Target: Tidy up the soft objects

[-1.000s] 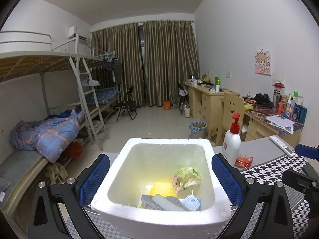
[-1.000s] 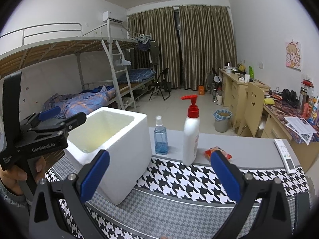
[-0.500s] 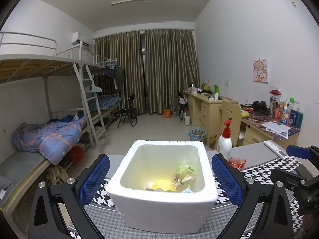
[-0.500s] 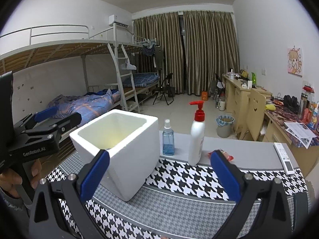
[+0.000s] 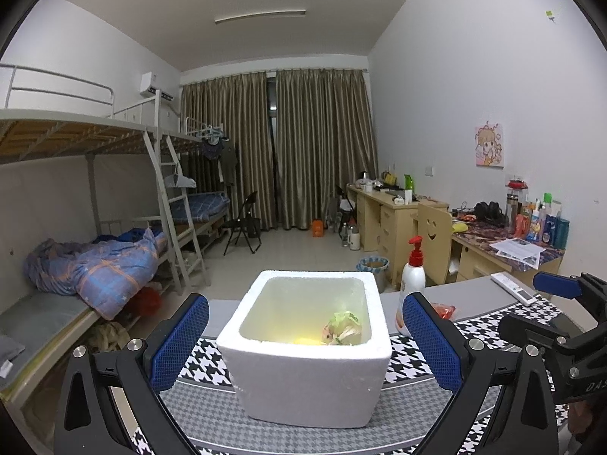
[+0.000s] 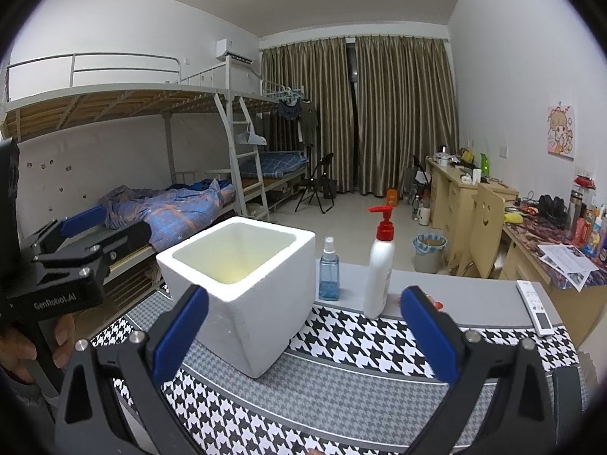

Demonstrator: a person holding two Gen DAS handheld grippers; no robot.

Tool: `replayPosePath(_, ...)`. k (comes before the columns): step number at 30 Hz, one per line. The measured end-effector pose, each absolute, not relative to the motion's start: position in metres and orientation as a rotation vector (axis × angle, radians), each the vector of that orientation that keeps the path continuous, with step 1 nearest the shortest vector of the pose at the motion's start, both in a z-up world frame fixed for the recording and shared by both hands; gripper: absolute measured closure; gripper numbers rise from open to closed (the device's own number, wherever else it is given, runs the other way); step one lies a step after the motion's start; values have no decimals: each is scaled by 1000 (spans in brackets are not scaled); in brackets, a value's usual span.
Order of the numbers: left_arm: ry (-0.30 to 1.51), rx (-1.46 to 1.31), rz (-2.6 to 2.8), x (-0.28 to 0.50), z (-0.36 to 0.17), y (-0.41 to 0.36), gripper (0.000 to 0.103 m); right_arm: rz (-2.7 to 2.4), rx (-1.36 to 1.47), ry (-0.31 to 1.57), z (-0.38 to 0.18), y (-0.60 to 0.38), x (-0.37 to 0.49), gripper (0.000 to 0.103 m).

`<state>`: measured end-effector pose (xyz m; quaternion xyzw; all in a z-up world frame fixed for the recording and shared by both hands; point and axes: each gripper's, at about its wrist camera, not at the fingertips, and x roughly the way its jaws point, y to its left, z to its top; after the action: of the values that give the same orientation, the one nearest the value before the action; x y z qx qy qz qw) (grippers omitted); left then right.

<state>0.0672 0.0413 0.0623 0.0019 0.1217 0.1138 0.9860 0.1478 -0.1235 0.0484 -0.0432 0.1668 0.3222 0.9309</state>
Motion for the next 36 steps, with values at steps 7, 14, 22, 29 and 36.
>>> replayPosePath(7, 231, -2, 228, 53, 59, 36, 1, 661, -71, 317, 49, -133, 136, 1)
replayPosePath(14, 224, -11, 221, 46, 54, 32, 1, 656, -65, 303, 40, -140, 123, 1)
replayPosePath(22, 195, -31, 231, 28, 32, 21, 1, 590, -56, 244, 18, -151, 105, 1)
replayPosePath(29, 201, -34, 246, 23, 18, 23, 1, 577, -48, 253, 6, -156, 103, 1)
replayPosePath(36, 205, -36, 253, 20, 10, 24, 1, 563, -43, 264, 0, -159, 104, 1)
